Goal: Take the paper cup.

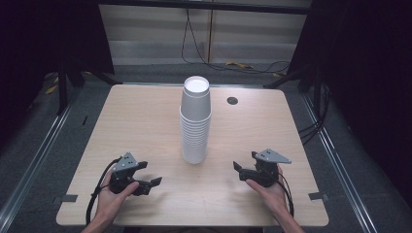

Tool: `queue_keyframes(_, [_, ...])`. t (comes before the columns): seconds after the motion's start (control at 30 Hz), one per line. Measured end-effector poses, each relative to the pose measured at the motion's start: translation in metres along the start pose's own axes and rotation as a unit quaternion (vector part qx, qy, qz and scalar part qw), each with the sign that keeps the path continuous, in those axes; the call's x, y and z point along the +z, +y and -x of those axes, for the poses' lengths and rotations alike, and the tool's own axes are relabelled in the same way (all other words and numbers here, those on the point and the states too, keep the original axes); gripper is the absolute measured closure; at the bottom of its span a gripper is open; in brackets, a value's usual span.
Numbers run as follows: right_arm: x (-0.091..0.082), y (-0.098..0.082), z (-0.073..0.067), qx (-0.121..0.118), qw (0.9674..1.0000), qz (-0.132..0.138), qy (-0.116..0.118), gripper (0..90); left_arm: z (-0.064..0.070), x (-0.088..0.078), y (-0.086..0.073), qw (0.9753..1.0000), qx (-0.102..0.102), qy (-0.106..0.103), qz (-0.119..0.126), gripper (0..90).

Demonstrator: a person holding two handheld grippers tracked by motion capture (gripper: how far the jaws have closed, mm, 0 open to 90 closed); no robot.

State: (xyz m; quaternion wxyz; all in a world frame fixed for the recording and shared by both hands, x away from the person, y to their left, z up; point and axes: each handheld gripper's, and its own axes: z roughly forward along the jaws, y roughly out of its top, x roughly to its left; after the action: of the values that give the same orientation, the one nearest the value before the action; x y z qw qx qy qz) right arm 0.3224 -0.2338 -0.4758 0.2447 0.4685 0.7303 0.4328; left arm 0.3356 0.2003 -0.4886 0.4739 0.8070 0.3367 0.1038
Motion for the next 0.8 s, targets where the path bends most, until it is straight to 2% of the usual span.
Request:
queue_keyframes(0.17, [-0.002, 0.001, 0.001, 0.003, 0.9999, 0.000, 0.010, 18.5, -0.003, 0.003, 0.000, 1.0000, -0.007, 0.000, -0.001, 16.0])
queue_keyframes(0.27, [-0.004, 0.005, -0.001, -0.008, 0.9999, 0.009, 0.010, 22.1, 0.000, 0.008, 0.003, 0.9999, 0.011, -0.005, -0.003, 16.0])
queue_keyframes(0.3, [-0.005, 0.008, -0.001, -0.003, 0.9998, 0.010, 0.016, 21.7, 0.000, 0.010, 0.004, 0.9998, 0.016, -0.006, -0.006, 16.0])
queue_keyframes(0.43, [-0.010, 0.014, -0.002, 0.001, 0.9993, 0.023, 0.028, 20.9, 0.000, 0.012, 0.005, 0.9999, 0.013, -0.007, -0.003, 16.0])
queue_keyframes(0.53, [-0.010, 0.016, -0.002, -0.010, 0.9991, 0.011, 0.040, 19.1, 0.003, 0.010, 0.004, 0.9998, 0.015, -0.012, -0.009, 16.0])
queue_keyframes(0.57, [-0.010, 0.022, -0.001, -0.017, 0.9988, 0.004, 0.045, 15.8, 0.006, 0.008, 0.003, 0.9996, 0.021, -0.015, -0.010, 16.0])
queue_keyframes(0.7, [-0.009, 0.024, -0.002, -0.017, 0.9986, 0.001, 0.050, 14.3, 0.009, 0.008, 0.003, 0.9994, 0.026, -0.021, -0.008, 16.0])
queue_keyframes(0.8, [-0.009, 0.025, -0.009, -0.021, 0.9977, -0.005, 0.064, 14.3, 0.011, 0.007, 0.003, 0.9991, 0.033, -0.024, -0.009, 16.0])
